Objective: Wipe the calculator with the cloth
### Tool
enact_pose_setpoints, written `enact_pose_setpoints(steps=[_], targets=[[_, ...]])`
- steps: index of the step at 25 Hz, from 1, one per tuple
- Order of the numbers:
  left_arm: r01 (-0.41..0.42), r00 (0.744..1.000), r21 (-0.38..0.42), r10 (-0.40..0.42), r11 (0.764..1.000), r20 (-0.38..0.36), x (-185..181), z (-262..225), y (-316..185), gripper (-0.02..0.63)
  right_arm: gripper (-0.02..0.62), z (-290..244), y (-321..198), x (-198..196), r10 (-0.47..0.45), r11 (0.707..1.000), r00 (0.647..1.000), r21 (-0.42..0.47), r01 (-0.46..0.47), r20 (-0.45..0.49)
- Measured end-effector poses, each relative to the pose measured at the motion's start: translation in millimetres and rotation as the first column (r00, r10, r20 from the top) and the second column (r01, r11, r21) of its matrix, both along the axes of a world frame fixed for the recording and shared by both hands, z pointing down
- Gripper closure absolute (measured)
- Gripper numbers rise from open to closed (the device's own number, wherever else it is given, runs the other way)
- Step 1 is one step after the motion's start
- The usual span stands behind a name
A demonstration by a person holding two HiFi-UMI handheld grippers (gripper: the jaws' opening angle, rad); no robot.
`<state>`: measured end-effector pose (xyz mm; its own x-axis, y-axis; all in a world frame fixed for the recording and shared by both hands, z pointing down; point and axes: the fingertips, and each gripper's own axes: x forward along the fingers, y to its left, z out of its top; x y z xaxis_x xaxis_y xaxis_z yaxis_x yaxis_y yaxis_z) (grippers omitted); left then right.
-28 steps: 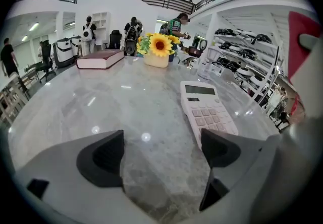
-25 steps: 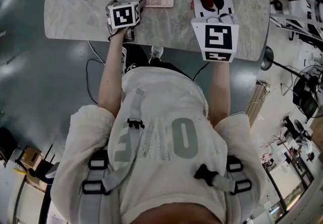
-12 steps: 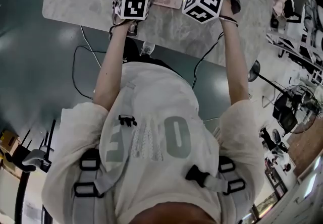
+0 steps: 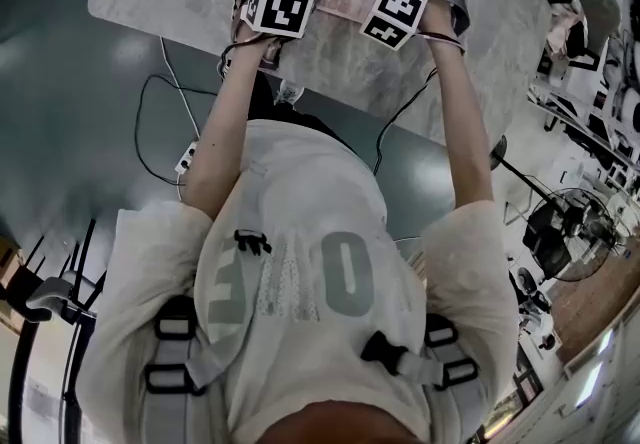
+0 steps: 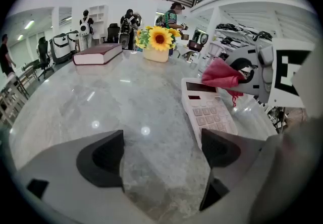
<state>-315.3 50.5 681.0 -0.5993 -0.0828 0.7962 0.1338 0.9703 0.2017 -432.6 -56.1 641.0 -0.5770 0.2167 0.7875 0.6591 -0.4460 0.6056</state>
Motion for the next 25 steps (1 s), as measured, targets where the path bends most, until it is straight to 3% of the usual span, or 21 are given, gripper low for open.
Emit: enact_pose_setpoints(steps=[10,25], targets=[[-0.003,1.000,0.004,0.003,1.000,-0.030,0,0,3,0.132,0.540,9,1,5,0.035,0.999,0.999,-0.005,-0.035,-0.015],[-0.002,1.000,-0.005,0.002,1.000,-0.017,2,-2,5,0.132,0.541,30,-16,63,0.015,0.999,0.996,0.036,-0.012,-0.091]])
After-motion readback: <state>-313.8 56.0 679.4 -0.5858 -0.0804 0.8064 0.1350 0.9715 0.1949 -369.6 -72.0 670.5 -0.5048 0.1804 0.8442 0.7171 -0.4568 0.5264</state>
